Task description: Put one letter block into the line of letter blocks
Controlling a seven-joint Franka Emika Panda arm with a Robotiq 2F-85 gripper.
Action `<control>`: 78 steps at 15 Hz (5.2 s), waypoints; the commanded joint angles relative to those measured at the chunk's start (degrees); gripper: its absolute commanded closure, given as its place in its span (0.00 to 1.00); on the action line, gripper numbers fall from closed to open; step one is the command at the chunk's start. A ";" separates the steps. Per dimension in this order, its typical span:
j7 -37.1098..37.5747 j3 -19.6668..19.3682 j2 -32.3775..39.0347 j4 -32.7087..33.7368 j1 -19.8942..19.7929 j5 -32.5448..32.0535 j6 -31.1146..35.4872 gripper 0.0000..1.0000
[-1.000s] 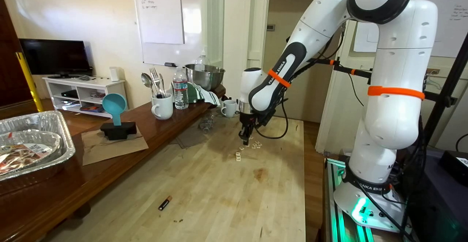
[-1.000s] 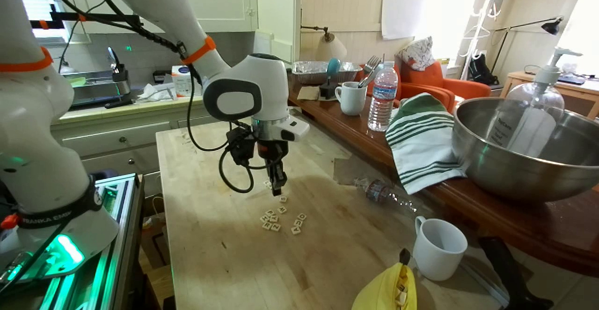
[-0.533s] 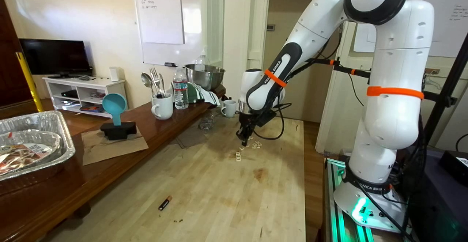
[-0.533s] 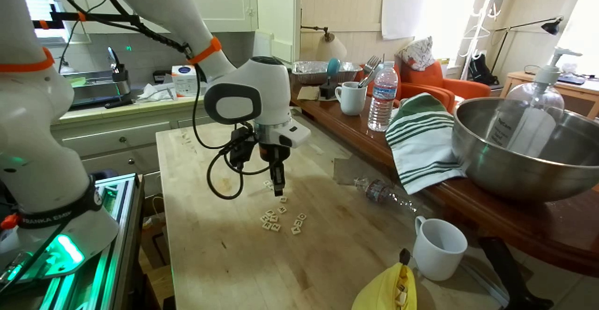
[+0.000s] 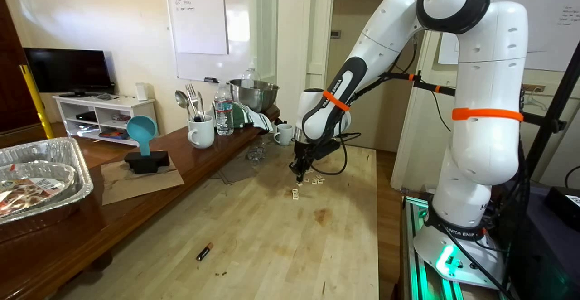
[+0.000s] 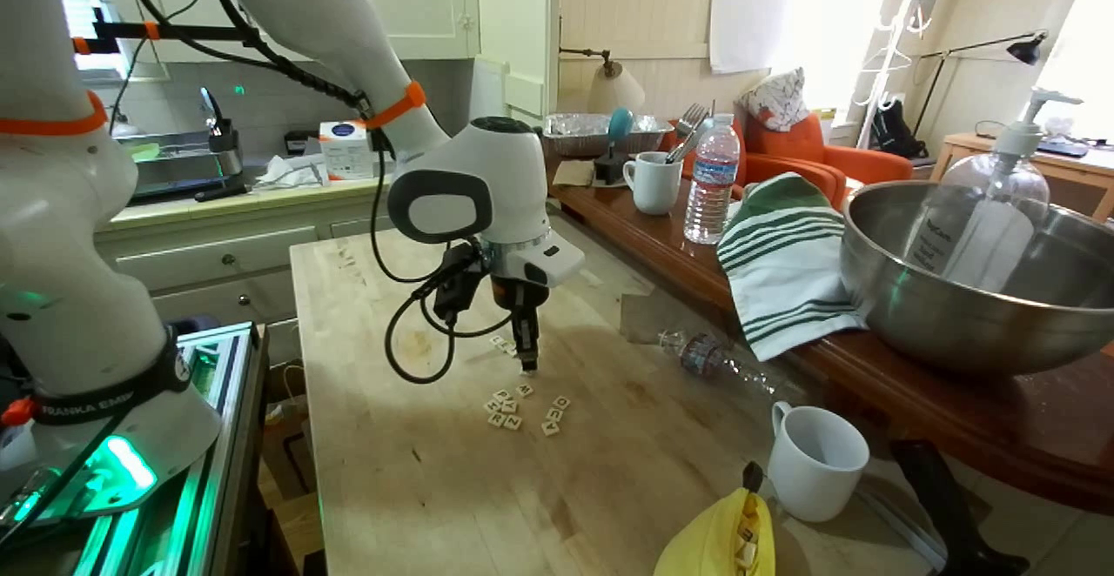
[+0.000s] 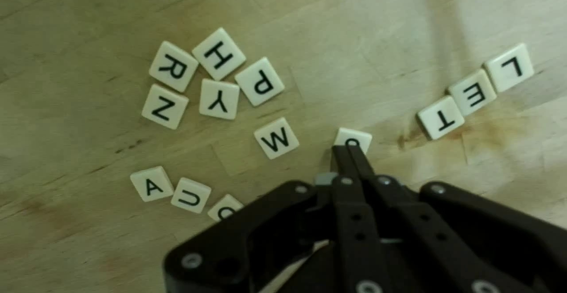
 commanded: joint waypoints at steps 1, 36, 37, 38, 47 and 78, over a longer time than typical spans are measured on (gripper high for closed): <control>1.24 -0.41 2.21 0.95 0.30 1.48 1.69 1.00; -19.14 1.51 2.16 -3.52 0.62 -10.62 9.06 1.00; -19.39 1.58 2.13 -3.72 0.62 -10.91 9.39 1.00; -19.72 1.67 2.09 -3.84 0.63 -11.14 9.41 1.00; -22.35 1.88 1.15 -5.23 1.19 -14.42 9.57 1.00; -10.22 -5.82 2.22 -5.01 8.16 -41.91 12.96 1.00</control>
